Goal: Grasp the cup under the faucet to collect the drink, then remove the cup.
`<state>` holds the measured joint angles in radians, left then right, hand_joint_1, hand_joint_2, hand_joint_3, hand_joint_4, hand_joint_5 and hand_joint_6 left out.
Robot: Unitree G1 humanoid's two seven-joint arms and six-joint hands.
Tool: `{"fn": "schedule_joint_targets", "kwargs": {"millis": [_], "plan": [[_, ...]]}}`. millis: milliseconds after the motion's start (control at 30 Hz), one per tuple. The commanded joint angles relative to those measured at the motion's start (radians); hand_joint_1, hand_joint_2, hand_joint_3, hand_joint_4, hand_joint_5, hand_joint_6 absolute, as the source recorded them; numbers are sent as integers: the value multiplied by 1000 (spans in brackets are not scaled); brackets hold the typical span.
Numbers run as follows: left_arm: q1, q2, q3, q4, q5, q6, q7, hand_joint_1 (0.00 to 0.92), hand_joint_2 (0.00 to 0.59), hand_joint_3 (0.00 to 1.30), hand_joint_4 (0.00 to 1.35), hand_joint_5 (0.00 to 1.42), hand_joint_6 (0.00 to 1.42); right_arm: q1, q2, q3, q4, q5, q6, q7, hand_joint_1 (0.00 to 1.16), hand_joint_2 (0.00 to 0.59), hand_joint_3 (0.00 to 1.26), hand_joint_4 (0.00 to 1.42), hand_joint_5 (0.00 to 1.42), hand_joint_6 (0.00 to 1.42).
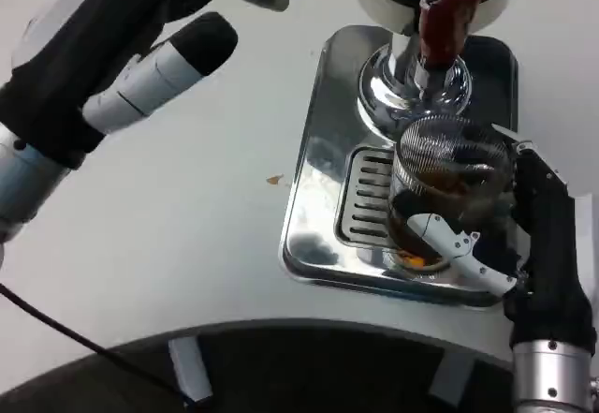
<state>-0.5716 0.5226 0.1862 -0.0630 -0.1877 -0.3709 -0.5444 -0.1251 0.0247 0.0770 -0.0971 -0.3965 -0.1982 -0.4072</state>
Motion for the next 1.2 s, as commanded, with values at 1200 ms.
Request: {"fn": "schedule_joint_targets", "kwargs": {"millis": [1200], "plan": [[327,42,20,-65,125,2,58,0,114,255,285,317,328,147,-9,13,-201,-9,-61,39,838,195,811,962,1128,923]]}}
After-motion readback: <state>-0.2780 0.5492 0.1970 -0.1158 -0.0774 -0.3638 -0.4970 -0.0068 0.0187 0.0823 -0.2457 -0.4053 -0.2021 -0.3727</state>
